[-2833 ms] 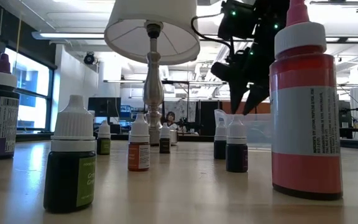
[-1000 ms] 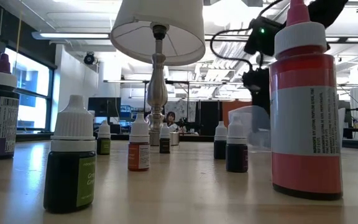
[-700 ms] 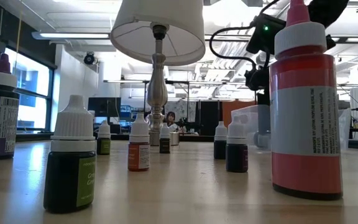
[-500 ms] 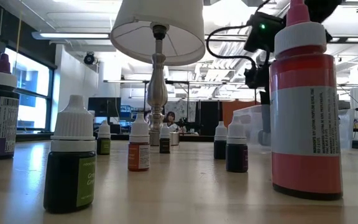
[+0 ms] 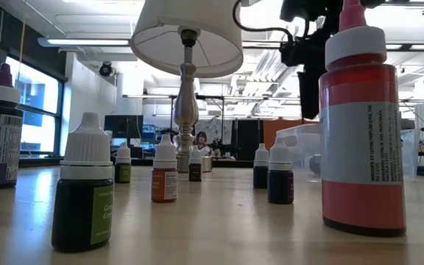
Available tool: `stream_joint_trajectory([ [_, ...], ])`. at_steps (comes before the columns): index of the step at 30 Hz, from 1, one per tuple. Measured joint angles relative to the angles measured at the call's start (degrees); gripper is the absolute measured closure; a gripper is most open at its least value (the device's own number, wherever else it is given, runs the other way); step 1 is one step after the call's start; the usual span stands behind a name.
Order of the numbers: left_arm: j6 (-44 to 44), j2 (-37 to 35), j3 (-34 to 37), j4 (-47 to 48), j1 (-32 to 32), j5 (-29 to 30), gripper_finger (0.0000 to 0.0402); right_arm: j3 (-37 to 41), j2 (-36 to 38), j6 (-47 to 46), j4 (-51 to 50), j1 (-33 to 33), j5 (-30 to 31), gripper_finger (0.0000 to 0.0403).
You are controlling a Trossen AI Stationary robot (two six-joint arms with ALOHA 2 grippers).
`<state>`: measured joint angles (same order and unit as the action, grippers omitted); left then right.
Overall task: Pick & Place food coloring
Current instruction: Put the large blue food coloring bottle into the transparent bin
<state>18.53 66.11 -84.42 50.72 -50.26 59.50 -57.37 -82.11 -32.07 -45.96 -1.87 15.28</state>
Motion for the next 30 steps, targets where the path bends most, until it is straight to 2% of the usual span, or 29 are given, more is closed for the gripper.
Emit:
stream_joint_trajectory([
  [3,0.00,0.00,0.00,0.04,0.00,-0.60,0.0309,2.89,-0.57,1.29,3.35,0.11,-1.32,0.0257],
  [9,0.00,0.00,0.00,0.01,0.00,-0.87,0.0309,8.79,-2.55,1.21,6.78,-1.10,0.47,0.0231],
  [17,0.01,0.00,-0.01,-0.14,0.00,-0.90,0.0309,15.22,-4.59,5.32,22.50,-3.82,-3.72,0.0206],
  [20,0.00,0.00,0.00,-0.13,0.00,-0.90,0.0309,17.10,-4.59,5.05,24.71,-5.46,-5.68,0.0206],
  [25,-0.01,0.00,0.00,-0.02,0.00,-0.92,0.0309,19.69,-4.37,5.29,26.96,-7.29,-5.58,0.0210],
  [30,0.00,0.00,-0.01,0.00,0.00,-0.94,0.0309,19.78,-4.42,6.85,27.71,-7.51,-6.66,0.0247],
])
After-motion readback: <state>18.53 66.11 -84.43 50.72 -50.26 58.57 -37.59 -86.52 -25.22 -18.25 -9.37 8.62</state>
